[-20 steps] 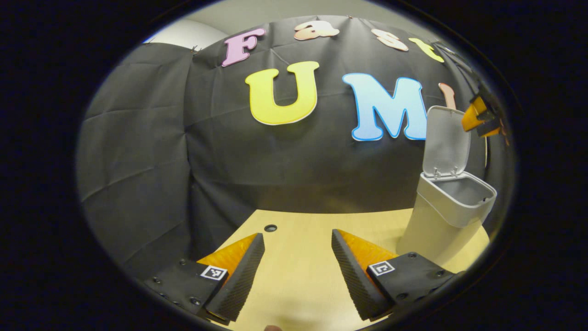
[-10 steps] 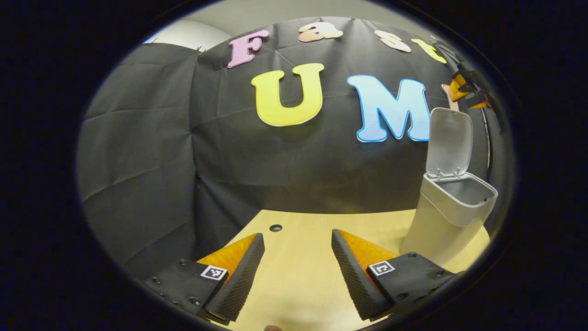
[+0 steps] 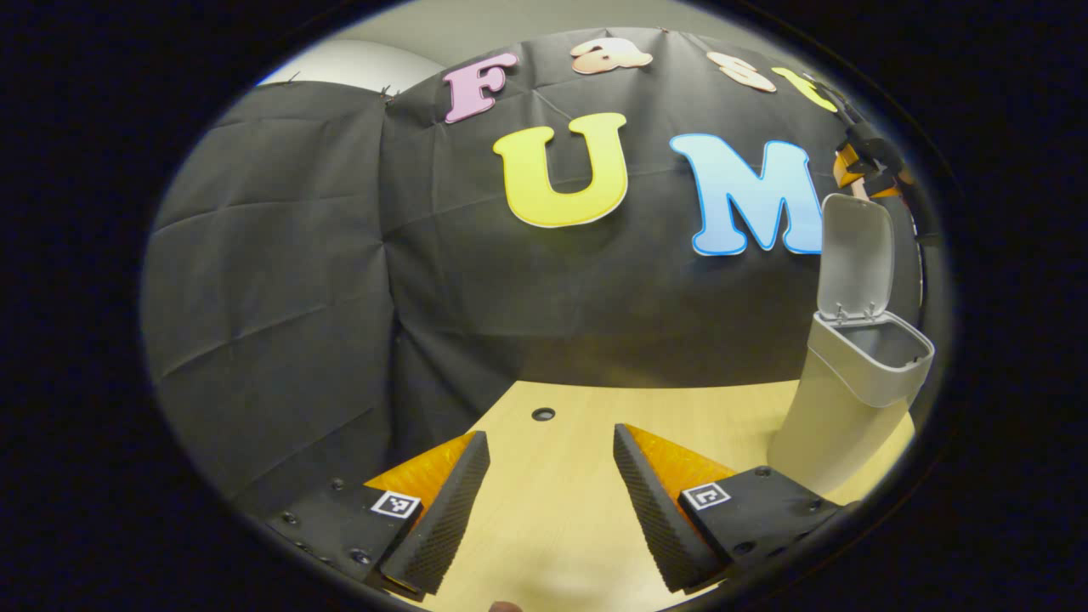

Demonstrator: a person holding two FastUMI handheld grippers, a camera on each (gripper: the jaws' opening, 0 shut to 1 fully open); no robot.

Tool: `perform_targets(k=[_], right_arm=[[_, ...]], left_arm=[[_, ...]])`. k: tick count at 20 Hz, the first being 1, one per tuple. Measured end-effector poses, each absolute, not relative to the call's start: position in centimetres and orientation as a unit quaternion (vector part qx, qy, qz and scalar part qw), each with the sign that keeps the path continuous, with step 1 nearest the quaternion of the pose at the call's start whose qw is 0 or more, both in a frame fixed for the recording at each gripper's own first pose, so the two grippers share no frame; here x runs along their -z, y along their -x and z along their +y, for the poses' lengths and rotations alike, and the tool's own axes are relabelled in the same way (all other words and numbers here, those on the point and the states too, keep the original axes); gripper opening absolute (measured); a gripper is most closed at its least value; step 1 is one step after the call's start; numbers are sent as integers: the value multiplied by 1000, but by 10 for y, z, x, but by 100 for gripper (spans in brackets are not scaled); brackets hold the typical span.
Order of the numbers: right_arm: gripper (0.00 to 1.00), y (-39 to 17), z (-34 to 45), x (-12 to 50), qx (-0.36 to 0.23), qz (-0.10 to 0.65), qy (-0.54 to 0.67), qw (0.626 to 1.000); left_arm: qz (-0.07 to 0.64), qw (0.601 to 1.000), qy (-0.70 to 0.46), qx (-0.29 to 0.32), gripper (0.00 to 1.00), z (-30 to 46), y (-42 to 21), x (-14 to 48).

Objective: Press the lid of the desktop garbage bin to open it, pick up the crumpled paper on the desktop and throw it into the bin, then pick up the pop can on the desktop and drop it into the bin, and finally close the garbage bin lid.

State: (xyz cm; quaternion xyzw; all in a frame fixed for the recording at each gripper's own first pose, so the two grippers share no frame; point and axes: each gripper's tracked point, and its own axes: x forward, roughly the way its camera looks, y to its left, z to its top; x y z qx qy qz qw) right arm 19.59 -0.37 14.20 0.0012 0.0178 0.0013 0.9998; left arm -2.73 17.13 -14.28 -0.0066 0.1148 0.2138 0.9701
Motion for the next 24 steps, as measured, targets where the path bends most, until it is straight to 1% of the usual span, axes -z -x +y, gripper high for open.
perform_targets(k=[2,3,7,8,9,10,11,12,13,14,15,16,17,18,19,20,24], right_arm=[[88,-196,-1,-135,-4,28,10,1000],[88,-194,0,-130,-6,35,16,999],[88,-178,-1,-126,-8,32,24,999],[88,-174,-1,-124,-10,35,24,999],[88,-168,-1,-120,-12,38,21,999],[88,-161,-2,-117,-13,41,19,999],[88,-154,-2,-113,-15,46,19,999],[88,-147,-2,-108,-16,51,20,998],[88,-140,-2,-103,-17,56,19,998],[88,-133,-3,-95,-18,62,18,998],[88,-127,-2,-88,-18,69,17,997],[88,-121,-3,-78,-18,78,17,997],[88,-116,-3,-67,-19,88,18,996],[88,-112,-4,-54,-19,99,18,995],[88,-108,-5,-41,-18,110,17,994],[88,-105,-6,-28,-17,121,16,992],[89,-94,-9,11,-14,145,14,989]], left_arm=[[117,970,9,-214,100,170,27,144],[117,970,10,-212,96,168,26,145],[117,973,14,-199,96,158,18,144],[118,974,14,-194,100,156,15,145],[117,975,13,-191,96,154,14,144],[117,975,13,-187,96,152,11,144],[116,976,12,-183,100,150,10,143],[115,977,11,-178,96,147,9,142],[115,978,10,-173,96,145,7,141],[114,979,10,-168,100,141,6,141],[114,980,11,-163,100,139,4,141],[114,981,11,-159,96,136,2,140],[114,981,12,-155,100,135,2,140],[114,982,10,-152,100,133,1,141],[114,982,8,-149,96,131,2,142],[115,983,6,-146,100,130,2,142],[116,984,-3,-138,100,127,0,144]])
